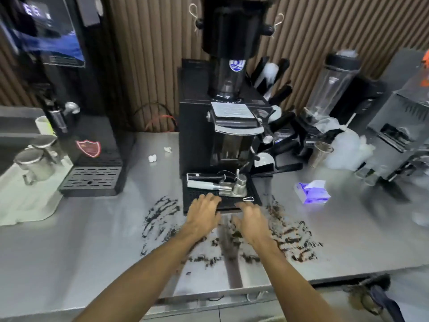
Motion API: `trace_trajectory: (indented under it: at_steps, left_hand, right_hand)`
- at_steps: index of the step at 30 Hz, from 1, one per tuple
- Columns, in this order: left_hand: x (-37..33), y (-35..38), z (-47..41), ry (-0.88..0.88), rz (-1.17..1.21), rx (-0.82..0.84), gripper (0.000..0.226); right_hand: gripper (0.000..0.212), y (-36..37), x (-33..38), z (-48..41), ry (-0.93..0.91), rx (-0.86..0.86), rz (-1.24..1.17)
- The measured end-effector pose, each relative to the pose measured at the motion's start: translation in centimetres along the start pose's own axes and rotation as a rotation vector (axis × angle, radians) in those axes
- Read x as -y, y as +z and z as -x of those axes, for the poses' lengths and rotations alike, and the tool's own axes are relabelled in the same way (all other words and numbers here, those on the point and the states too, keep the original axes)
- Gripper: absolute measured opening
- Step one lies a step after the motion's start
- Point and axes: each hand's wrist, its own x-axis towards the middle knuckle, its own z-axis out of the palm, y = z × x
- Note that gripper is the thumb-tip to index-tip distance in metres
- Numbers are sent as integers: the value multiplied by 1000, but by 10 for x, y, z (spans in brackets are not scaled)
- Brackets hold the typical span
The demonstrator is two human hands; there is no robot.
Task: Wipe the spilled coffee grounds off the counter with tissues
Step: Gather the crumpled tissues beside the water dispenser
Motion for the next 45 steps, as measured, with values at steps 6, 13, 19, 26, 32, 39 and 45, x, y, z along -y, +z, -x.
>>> trace_trajectory:
  at_steps: [6, 13, 19, 26, 32, 39, 45]
  left_hand:
    - [140, -36, 3, -224, -27, -42, 42]
    - [241, -55, -45, -355, -42, -59, 64]
    - [287, -41, -113, -377, -21, -30, 79]
    - [317, -8, -178, -342, -6, -37, 69]
    - [331, 13, -196, -339, 69, -109, 46]
    - [334, 10, -184, -373, 248, -210, 31]
    - [315, -7, -158, -328, 394, -388, 24]
  right_hand:
    - [40, 70, 117, -66, -171, 126, -64]
    - [66, 124, 199, -154, -298, 176, -48]
    - [75, 153, 220, -249, -286, 179, 121]
    - [62, 186, 230, -326, -155, 271, 176]
    - [46, 208, 226, -355, -104, 311, 148]
    - [27, 207, 222, -343, -151, 185, 65]
    - [30, 190, 223, -301, -232, 50, -111]
